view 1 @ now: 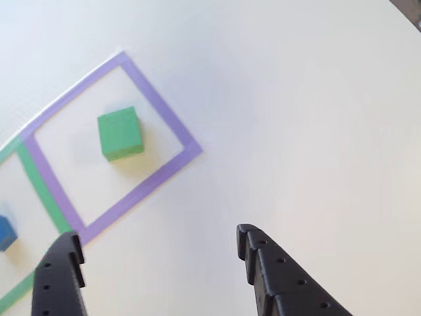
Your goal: Tower of hanoi
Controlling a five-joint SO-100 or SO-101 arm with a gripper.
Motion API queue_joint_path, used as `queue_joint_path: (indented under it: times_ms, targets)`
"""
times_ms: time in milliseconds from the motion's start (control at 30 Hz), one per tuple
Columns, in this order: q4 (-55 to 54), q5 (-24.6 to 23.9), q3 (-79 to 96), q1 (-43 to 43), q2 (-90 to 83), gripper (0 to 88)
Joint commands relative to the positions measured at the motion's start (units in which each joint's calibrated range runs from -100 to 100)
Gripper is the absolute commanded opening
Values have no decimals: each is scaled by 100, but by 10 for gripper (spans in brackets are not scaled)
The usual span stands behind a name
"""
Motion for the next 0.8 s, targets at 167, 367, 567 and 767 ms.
queue_joint_path:
  times_ms: [167,367,567,767]
  targets:
    - [-5034,0,3268,-18,425,395]
    - [-7624,0,4104,-300,1643,412]
    - [-9357,0,4341,-613,2877,422]
    - [-10749,0,4077,-834,4280,431]
